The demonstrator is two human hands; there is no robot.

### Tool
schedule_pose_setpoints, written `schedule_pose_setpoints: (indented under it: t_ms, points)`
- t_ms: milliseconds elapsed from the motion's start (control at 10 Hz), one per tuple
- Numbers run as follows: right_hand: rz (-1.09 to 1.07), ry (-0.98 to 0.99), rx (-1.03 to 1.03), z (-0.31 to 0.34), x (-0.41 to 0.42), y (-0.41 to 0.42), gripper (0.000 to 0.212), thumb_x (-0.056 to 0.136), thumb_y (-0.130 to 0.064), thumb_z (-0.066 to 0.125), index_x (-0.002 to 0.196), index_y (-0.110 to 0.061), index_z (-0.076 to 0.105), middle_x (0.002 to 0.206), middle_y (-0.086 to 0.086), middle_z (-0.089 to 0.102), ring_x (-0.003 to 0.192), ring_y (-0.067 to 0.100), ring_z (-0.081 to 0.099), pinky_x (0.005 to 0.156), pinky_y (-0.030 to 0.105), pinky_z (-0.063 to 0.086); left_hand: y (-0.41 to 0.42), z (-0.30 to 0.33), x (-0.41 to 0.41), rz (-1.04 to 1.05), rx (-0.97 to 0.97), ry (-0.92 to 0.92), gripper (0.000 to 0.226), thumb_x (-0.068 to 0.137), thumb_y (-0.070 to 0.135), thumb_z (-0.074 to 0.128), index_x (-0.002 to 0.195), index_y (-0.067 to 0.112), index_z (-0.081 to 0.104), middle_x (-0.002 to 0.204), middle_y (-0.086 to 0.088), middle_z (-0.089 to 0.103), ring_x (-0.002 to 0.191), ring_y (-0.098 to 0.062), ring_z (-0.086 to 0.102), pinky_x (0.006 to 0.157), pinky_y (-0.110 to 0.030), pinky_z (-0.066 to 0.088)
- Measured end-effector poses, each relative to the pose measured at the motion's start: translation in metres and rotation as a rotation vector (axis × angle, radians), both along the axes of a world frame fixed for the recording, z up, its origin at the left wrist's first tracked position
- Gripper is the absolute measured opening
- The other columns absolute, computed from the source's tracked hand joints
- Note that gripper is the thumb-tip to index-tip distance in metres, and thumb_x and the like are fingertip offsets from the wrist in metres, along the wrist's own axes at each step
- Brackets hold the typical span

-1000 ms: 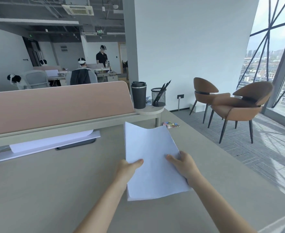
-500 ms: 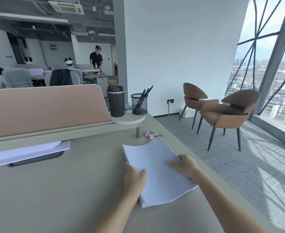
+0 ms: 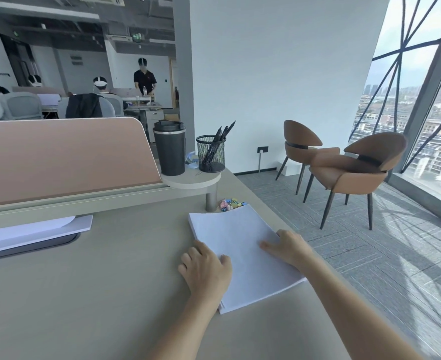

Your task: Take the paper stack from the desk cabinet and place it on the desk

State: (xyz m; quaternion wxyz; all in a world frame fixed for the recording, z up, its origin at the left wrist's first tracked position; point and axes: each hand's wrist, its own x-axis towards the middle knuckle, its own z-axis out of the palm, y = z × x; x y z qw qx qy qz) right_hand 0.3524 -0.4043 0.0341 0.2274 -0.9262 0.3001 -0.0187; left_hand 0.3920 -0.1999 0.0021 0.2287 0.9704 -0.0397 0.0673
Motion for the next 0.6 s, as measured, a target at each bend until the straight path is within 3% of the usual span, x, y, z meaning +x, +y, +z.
schedule_pose_setpoints:
  t_ms: [100, 200, 300, 500, 600]
  points:
    - [0.007, 0.007, -0.052, -0.001, 0.000, 0.000, 0.052, 0.081, -0.068, 0.059, 0.091, -0.017, 0.058, 0.111, 0.007, 0.065, 0.105, 0.028, 0.059, 0.078, 0.034, 0.046, 0.002, 0.000, -0.002, 0.004, -0.030, -0.031, 0.066, 0.076, 0.045, 0.057, 0.122, -0.002, 0.058, 0.101, -0.012, 0.060, 0.096, -0.033, 0.054, 0.077, -0.040, 0.039]
    - [0.015, -0.010, -0.085, 0.004, -0.001, 0.005, 0.061, 0.081, -0.068, 0.060, 0.110, -0.015, 0.059, 0.123, 0.012, 0.059, 0.126, 0.031, 0.052, 0.091, 0.037, 0.046, 0.007, 0.006, -0.002, 0.010, -0.089, 0.027, 0.072, 0.084, 0.053, 0.050, 0.139, 0.007, 0.041, 0.122, -0.009, 0.053, 0.114, -0.031, 0.047, 0.090, -0.041, 0.036]
    - [0.008, -0.047, -0.058, 0.016, -0.003, 0.015, 0.075, 0.084, -0.065, 0.061, 0.138, -0.015, 0.050, 0.135, 0.014, 0.051, 0.132, 0.033, 0.050, 0.099, 0.041, 0.048, 0.018, 0.016, -0.002, 0.007, -0.174, 0.062, 0.063, 0.086, 0.053, 0.048, 0.135, 0.014, 0.040, 0.128, -0.008, 0.050, 0.121, -0.030, 0.043, 0.097, -0.042, 0.034]
    - [0.074, -0.180, -0.061, 0.051, -0.022, 0.045, 0.071, 0.086, -0.058, 0.064, 0.143, -0.018, 0.050, 0.139, 0.010, 0.051, 0.129, 0.028, 0.052, 0.095, 0.039, 0.046, 0.058, 0.050, -0.014, -0.083, -0.248, 0.063, 0.068, 0.090, 0.045, 0.051, 0.145, 0.012, 0.031, 0.141, -0.014, 0.042, 0.132, -0.032, 0.038, 0.103, -0.040, 0.035]
    - [0.125, -0.377, -0.048, 0.076, -0.033, 0.064, 0.055, 0.088, -0.049, 0.068, 0.133, -0.018, 0.061, 0.131, 0.008, 0.059, 0.123, 0.026, 0.058, 0.095, 0.034, 0.046, 0.082, 0.081, -0.025, -0.234, -0.495, -0.010, 0.062, 0.090, 0.036, 0.058, 0.145, 0.016, 0.036, 0.145, -0.007, 0.040, 0.134, -0.022, 0.041, 0.097, -0.028, 0.037]
